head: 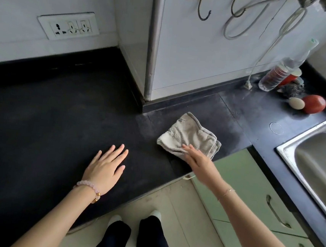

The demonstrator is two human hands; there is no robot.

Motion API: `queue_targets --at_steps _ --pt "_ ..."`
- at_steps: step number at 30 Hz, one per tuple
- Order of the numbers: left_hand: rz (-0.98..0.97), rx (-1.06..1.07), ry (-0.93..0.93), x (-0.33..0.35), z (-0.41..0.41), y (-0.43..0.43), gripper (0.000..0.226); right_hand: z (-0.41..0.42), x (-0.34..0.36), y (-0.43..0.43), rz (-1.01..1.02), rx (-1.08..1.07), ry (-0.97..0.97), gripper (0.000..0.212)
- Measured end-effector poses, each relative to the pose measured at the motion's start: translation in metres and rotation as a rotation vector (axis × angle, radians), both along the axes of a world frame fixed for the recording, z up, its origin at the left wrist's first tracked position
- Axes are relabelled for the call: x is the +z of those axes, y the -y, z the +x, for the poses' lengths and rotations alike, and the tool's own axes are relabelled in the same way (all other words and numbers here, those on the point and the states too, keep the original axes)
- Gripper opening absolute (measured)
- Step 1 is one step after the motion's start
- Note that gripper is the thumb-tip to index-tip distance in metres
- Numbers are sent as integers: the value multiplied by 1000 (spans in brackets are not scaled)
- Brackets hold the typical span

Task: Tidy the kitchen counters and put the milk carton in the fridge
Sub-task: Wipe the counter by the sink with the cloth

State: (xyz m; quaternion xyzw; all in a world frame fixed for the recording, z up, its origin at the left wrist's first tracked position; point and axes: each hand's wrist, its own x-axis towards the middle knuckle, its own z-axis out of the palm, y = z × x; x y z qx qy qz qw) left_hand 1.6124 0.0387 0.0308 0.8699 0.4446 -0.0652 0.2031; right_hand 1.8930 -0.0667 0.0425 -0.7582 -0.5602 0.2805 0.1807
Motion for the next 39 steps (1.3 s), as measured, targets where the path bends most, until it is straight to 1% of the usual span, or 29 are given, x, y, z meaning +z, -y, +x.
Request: queue_targets --at_steps 3,6,8,10,11,14,15,17,19,21,24,26,28,31,35,37,39 --pt "1 -15 -14 0 -3 -1 51 23 19 -4 -43 -162 10 39" --pt "5 -16 -17 0 -3 -1 52 19 22 -20 -53 -344 -13 42" --pt "0 -17 -14 0 -3 -1 51 3 17 -27 -99 -355 11 44" --pt "2 -24 -10 0 -3 -1 51 -24 9 -24 -134 -296 19 45" --pt "0 -28 1 0 -4 -2 50 -41 5 -19 -118 -234 10 44" --pt "-6 -12 60 2 -9 -6 47 -79 -2 7 8 68 6 40" --pt "5 -3 70 2 -12 -7 46 -75 -3 13 24 125 14 39" --pt "24 -7 67 1 -19 -6 47 -50 -4 15 20 150 53 38" --pt "17 -24 53 0 -24 -4 48 -15 -6 10 23 74 114 36" --pt "12 -24 53 -1 -24 -3 49 18 -6 -4 -5 -69 163 37" --pt "11 -23 44 -1 -21 -2 50 42 -4 -38 -89 -239 129 42" --pt "14 -27 29 -2 -20 -2 50 40 -5 -64 -97 -259 105 44" --pt "15 -21 30 -3 -20 -3 50 25 -7 -84 -78 -220 114 43" --pt "23 -17 35 -4 -21 -2 50 -15 -9 -90 -49 -88 118 42" --pt "26 -1 58 -4 -22 -2 48 -61 -11 -41 39 152 139 43" --pt "52 18 67 -4 -20 -2 46 -56 -13 -8 33 227 183 48" --pt "89 41 81 -4 -16 -1 43 -30 -14 14 17 223 233 58"
